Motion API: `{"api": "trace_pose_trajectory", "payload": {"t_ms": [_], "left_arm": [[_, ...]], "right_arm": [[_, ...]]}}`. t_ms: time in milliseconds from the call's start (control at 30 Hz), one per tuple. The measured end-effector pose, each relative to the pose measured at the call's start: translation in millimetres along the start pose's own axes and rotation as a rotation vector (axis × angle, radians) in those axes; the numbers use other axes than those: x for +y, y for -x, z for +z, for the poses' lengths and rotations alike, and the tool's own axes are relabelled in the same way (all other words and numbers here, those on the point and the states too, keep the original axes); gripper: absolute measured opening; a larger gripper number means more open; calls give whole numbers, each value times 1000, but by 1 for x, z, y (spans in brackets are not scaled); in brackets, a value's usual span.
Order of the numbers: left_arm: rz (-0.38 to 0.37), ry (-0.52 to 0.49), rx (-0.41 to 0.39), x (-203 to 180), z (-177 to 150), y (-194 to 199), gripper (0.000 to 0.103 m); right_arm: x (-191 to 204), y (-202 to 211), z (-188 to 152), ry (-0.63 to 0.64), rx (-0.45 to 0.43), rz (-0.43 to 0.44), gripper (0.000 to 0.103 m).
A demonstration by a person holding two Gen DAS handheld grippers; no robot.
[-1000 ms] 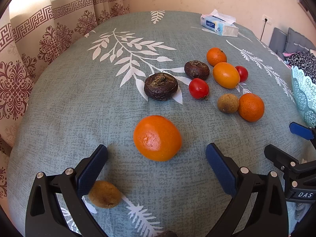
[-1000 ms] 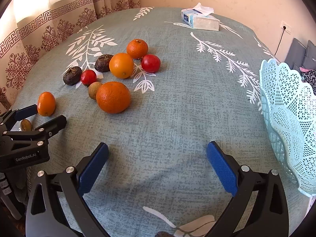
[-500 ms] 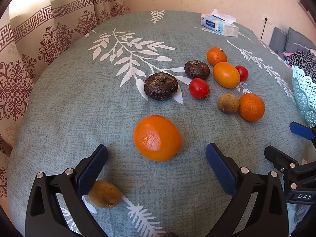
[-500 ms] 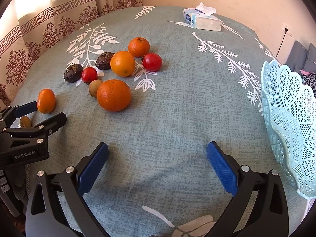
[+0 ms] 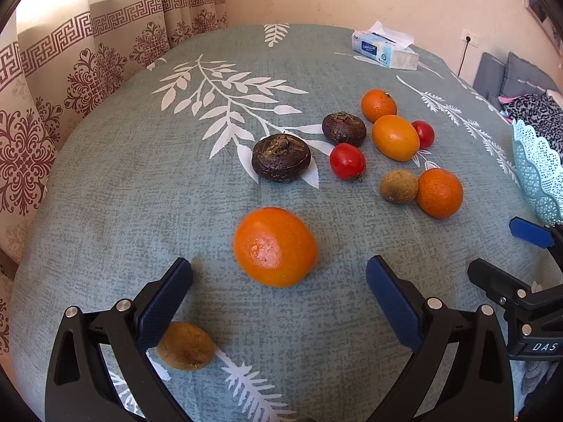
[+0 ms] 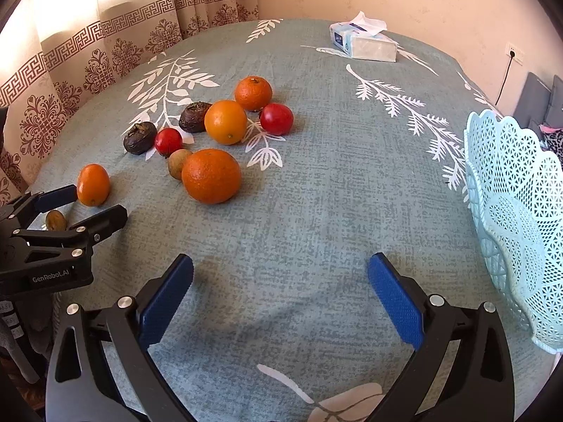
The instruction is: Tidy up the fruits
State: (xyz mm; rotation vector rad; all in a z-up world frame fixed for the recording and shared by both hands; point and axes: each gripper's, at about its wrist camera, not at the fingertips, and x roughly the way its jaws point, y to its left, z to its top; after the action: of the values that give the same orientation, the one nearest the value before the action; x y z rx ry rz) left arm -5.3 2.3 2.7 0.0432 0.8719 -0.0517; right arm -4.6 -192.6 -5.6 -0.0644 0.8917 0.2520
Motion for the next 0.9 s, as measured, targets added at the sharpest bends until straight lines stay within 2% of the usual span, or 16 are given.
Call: {"api": "trace_pose_trajectory", "payload": {"t_ms": [267, 567, 733, 900], "left_arm": [[-45, -14, -78, -1, -1, 15, 98], [-59, -33, -161, 1, 6, 39, 98], [-59, 3, -205, 24, 17, 67, 98], [-60, 24, -203, 52, 15, 89, 98]], "right_arm": [[1, 14, -1, -2, -84, -11, 101], [5, 26, 1, -35, -141, 36, 101], [17, 34, 1, -17, -165, 51, 101], [29, 39, 1, 12, -179, 49, 101]]}}
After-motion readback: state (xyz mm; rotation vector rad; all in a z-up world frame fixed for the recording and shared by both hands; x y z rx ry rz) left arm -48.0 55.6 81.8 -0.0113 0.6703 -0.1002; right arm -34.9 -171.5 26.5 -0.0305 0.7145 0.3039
